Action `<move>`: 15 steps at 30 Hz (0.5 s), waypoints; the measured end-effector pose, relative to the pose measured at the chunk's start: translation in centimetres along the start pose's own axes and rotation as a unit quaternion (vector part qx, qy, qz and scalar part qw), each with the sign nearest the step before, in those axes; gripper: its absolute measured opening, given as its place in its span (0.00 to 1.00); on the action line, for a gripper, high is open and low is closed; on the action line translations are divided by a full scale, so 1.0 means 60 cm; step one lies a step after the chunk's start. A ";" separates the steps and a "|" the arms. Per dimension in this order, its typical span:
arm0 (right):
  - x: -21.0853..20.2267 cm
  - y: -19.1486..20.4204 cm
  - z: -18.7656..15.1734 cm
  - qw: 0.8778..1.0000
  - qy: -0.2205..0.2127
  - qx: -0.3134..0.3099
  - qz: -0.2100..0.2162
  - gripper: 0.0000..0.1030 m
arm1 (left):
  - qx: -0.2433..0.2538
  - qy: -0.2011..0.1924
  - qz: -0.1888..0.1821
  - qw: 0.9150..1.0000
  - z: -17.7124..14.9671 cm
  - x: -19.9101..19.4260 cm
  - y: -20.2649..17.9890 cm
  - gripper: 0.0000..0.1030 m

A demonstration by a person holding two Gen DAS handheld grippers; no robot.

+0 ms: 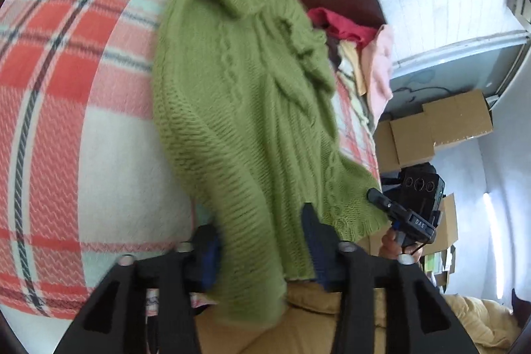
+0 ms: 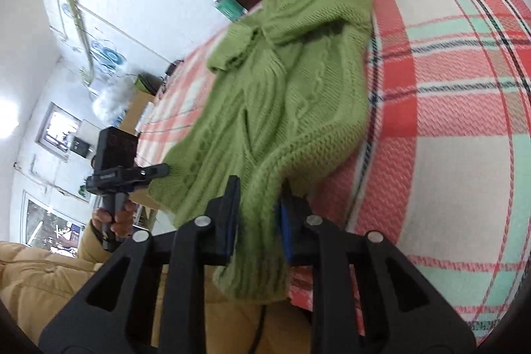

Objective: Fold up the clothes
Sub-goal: 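Grasp the sweater hem with both grippers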

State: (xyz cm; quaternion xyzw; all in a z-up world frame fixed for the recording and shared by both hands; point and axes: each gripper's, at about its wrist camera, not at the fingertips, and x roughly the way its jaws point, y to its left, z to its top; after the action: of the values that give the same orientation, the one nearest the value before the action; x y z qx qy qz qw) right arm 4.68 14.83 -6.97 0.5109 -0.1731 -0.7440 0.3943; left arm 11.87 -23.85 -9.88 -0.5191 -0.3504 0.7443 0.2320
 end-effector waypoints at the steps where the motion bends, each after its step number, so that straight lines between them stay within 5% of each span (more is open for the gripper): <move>1: 0.001 -0.009 -0.006 1.000 0.005 0.008 -0.014 0.65 | -0.003 0.004 0.003 1.000 -0.003 0.004 0.008 0.61; 2: 0.000 -0.018 -0.012 1.000 0.006 0.017 -0.016 0.74 | -0.007 0.008 0.005 1.000 -0.006 0.008 0.013 0.61; 8: 0.011 -0.019 -0.027 1.000 0.016 0.008 0.010 0.74 | 0.025 0.025 0.002 0.999 -0.019 0.023 -0.001 0.63; 10: 0.026 -0.017 -0.028 0.999 0.030 0.004 0.016 0.62 | 0.029 0.030 0.007 0.999 -0.020 0.030 -0.008 0.54; 12: 0.043 -0.016 -0.028 0.999 0.043 0.004 0.016 0.28 | 0.033 0.035 0.012 0.999 -0.021 0.036 -0.015 0.33; 15: 0.046 -0.024 -0.027 0.999 0.041 0.014 0.029 0.21 | 0.021 0.034 0.023 0.999 -0.020 0.038 -0.010 0.24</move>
State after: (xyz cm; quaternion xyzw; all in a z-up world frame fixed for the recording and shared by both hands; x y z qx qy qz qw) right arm 5.11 13.86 -10.29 0.5416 -0.1821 -0.7079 0.4153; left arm 12.16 -21.51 -11.10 -0.5473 -0.3149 0.7382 0.2375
